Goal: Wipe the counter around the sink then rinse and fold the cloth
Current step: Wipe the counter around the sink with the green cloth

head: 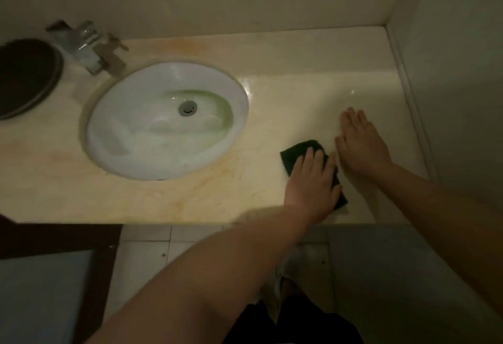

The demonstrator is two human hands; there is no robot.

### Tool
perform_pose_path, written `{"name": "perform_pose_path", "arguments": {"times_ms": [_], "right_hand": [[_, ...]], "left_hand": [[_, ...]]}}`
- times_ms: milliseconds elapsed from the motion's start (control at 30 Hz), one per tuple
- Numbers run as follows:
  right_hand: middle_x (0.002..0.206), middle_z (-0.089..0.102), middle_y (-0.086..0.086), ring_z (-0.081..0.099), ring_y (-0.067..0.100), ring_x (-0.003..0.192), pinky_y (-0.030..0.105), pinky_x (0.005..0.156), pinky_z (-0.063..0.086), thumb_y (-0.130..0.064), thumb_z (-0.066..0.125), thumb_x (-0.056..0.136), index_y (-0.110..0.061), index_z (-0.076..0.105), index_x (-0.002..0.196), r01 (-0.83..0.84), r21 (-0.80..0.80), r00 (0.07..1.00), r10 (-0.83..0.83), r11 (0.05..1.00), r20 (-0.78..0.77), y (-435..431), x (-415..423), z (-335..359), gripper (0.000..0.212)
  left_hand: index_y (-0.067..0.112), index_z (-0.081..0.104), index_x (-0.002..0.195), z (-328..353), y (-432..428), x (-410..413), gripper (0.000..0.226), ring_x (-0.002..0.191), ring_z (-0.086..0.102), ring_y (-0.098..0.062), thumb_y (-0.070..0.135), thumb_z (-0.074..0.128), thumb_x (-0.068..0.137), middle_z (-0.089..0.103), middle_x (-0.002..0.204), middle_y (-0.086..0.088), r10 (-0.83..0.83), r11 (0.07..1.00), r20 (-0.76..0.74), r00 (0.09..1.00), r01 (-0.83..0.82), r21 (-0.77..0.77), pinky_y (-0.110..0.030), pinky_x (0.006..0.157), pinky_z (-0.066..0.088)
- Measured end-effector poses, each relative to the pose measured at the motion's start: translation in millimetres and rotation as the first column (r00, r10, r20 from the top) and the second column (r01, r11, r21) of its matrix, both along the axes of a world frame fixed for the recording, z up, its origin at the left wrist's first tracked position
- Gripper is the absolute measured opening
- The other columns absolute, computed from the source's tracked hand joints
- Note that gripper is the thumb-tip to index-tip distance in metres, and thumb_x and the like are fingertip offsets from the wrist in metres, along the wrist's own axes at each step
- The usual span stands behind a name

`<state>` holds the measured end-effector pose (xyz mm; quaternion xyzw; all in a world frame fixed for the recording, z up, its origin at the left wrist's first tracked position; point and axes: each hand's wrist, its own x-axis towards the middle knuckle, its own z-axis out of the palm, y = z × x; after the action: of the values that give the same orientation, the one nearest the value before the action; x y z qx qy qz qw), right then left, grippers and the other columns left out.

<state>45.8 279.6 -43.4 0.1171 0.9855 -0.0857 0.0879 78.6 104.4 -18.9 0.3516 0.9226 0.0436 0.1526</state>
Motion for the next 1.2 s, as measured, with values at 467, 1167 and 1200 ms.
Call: {"name": "perform_pose_path", "arguments": {"times_ms": [467,1167,1200], "right_hand": [[0.162,0.008,0.017,0.006,0.03,0.149,0.042,0.122,0.008,-0.033,0.027,0.097,0.0,0.009,0.153,0.15,0.001,0.984,-0.149,0.989,-0.094,-143,8,0,0.067],[0.163,0.007,0.013,0.006,0.025,0.15,0.04,0.122,0.008,-0.028,0.023,0.099,-0.004,0.007,0.154,0.171,-0.001,0.979,-0.17,0.985,-0.111,-144,4,-5,0.062],[0.163,0.007,0.013,0.006,0.025,0.15,0.04,0.122,0.008,-0.028,0.021,0.098,-0.003,0.007,0.154,0.169,0.006,0.98,-0.167,0.986,-0.11,-144,4,-5,0.063]], "left_hand": [[0.009,0.012,0.153,-1,-198,0,0.074,0.149,-0.002,-0.022,0.043,0.04,0.094,0.006,0.161,-0.009,0.041,0.999,-0.036,0.999,-0.041,-0.015,-0.04,0.121,0.004],[0.003,0.011,0.153,-10,-103,-41,0.074,0.15,0.001,-0.024,0.041,0.01,0.089,0.008,0.162,-0.013,-0.001,0.996,-0.022,1.0,0.003,0.084,-0.037,0.12,-0.002],[0.003,0.013,0.152,-11,-105,-45,0.074,0.15,0.003,-0.025,0.041,0.011,0.089,0.009,0.162,-0.013,-0.002,0.996,-0.029,1.0,0.004,0.084,-0.037,0.12,-0.001]]}}
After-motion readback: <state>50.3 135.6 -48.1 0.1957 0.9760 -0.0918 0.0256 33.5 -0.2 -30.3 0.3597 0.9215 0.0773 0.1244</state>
